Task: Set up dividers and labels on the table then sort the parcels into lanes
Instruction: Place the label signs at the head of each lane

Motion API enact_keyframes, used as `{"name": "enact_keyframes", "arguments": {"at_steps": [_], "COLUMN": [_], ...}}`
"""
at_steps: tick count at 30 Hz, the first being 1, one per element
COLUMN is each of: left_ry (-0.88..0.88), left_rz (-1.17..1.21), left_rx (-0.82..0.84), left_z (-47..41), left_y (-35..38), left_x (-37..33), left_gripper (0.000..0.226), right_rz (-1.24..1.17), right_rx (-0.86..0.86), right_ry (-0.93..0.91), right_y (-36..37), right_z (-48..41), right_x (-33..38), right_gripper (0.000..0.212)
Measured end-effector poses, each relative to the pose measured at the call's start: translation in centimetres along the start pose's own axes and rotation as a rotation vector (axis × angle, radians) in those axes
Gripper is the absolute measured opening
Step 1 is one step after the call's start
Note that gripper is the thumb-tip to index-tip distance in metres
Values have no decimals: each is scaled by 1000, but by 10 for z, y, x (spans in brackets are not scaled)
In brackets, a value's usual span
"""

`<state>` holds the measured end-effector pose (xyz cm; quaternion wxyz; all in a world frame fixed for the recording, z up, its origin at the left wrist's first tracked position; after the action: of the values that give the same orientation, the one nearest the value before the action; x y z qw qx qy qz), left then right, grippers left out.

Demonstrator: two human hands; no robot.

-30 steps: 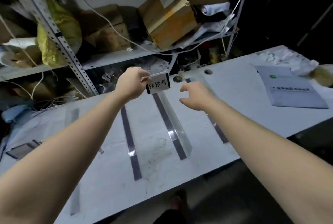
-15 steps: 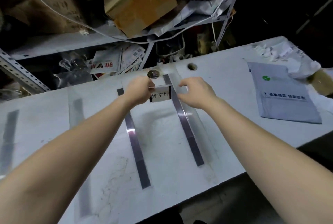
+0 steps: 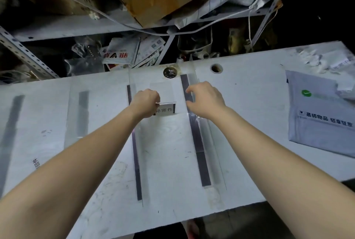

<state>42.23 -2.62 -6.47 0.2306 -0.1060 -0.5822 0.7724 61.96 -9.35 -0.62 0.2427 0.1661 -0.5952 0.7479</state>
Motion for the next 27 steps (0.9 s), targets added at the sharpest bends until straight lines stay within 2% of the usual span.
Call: {"name": "enact_keyframes", "arguments": {"at_steps": [3,9,14,20,24,27], "left_ry": [-71,-302,-513,-659,-714,-726], "left_rz": [39,-7,-86,-111,-188,-147], "left_rx": [-53,-239,-183,-150,-159,-122], "left_z": [18,93,188,301,366,402], "left_y": [-13,-54,-68,-73,-65,-47], "left_x": [5,33,66,122,163,202], "left_gripper": [41,50,59,65,57,57], "right_rz": [36,111,169,204,237,223], "right_rx": [12,36,55,59,74,76], "right_ry": [-54,-125,-243,-393,-466,-509], "right_y": [-4,-8,0,18,49,81], "right_z": [6,32,64,102,123,133], "right_x": [10,45,100,193,260,312], "right_gripper": [45,52,47,42,43,53]}}
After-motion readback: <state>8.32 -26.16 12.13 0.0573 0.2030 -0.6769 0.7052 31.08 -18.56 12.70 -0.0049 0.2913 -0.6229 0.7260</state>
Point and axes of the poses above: each hand's wrist, its own z-axis away from the middle knuckle, its own y-axis out of the palm, x = y × z, the point moved 2 cm from there along -z, towards the middle knuckle, and after that the axes turned 15 degrees about -z, right-handed, at the moved point
